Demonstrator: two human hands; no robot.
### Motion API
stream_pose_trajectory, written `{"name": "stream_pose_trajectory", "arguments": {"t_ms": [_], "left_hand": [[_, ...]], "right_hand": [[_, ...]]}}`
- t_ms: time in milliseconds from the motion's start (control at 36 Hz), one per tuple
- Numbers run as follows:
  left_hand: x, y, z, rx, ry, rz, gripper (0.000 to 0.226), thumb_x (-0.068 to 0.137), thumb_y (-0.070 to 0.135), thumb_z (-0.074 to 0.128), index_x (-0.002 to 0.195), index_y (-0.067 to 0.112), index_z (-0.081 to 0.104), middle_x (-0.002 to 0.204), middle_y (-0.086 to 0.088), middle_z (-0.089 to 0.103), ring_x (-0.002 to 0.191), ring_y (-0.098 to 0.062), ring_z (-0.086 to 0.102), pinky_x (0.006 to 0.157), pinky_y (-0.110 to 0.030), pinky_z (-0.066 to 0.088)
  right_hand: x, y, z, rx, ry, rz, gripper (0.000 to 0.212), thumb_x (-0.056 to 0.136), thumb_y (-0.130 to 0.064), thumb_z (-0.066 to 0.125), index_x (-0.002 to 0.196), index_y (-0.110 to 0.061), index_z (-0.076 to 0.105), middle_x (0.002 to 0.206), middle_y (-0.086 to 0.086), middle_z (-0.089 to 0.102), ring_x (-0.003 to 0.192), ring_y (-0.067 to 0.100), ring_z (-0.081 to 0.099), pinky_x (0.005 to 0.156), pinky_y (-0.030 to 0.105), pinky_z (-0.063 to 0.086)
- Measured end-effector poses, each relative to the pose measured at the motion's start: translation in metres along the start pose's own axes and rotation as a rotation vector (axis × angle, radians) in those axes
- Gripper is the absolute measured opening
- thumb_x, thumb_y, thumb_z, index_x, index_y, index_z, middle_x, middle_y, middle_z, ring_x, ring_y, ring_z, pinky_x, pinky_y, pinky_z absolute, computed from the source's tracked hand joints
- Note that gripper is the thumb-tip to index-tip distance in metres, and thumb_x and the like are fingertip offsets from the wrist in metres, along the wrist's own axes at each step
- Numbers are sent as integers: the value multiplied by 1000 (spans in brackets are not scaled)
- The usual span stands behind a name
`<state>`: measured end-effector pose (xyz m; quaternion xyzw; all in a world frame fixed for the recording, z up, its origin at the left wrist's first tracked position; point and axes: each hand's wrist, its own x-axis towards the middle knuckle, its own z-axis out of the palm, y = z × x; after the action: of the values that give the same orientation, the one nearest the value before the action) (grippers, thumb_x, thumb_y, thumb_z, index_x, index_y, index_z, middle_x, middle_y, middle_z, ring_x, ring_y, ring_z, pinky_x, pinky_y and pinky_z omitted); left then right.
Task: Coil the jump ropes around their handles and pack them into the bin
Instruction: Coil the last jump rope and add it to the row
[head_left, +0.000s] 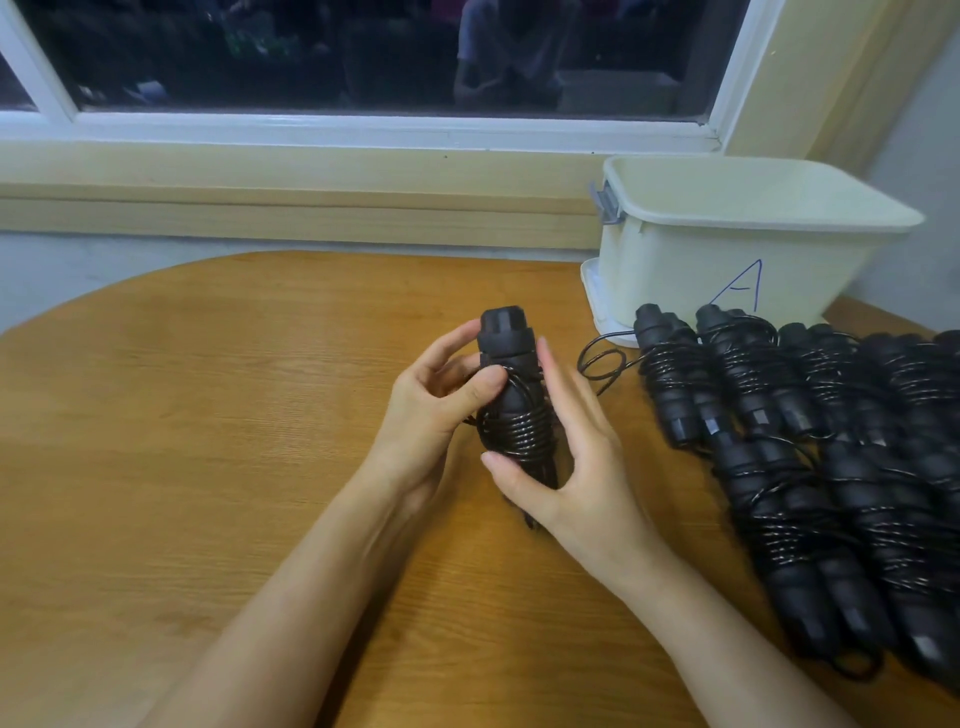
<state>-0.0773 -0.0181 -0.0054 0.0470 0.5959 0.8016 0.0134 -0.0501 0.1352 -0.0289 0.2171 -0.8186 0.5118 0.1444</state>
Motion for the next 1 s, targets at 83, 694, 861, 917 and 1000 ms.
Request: {"name": "stream_pose_trajectory", "arguments": {"t_ms": [83,694,861,917,1000], "left_hand": [[0,-1,4,4,96,25,75,63,19,76,135,15,56,94,-1,69,91,-8,69,75,-17,52],[-2,6,3,-8,134,-7,58,67,23,75,123,20,62,104,-12,75,95,-21,71,82,-28,55],[-2,7,2,-4,125,-3,58,69,23,75,125,20,62,104,-12,75,99,-21,71,84,-27,53],[-2,8,3,10,137,8,57,69,23,75,124,20,62,100,-10,75,93,-19,71,78,-25,53],[-3,7,5,15,185,43,54,67,20,77,119,19,62,86,-4,76,80,-12,71,69,-21,53]], "right_hand": [[1,2,4,-52,18,21,97,78,-47,74,156,-21,24,154,-8,34,138,-11,27,103,1,25],[8,9,-19,411,-186,144,81,84,-19,70,150,-39,27,154,-17,39,142,3,35,118,33,32],[11,14,-23,457,-177,159,73,88,-23,66,149,-37,29,154,-18,38,142,-2,32,113,17,31],[10,14,-21,386,-130,136,71,90,-28,64,151,-36,29,156,-16,35,144,0,30,116,23,29],[10,15,-18,211,-41,56,64,94,-27,61,150,-35,32,151,-23,33,142,-4,28,117,25,30]]}}
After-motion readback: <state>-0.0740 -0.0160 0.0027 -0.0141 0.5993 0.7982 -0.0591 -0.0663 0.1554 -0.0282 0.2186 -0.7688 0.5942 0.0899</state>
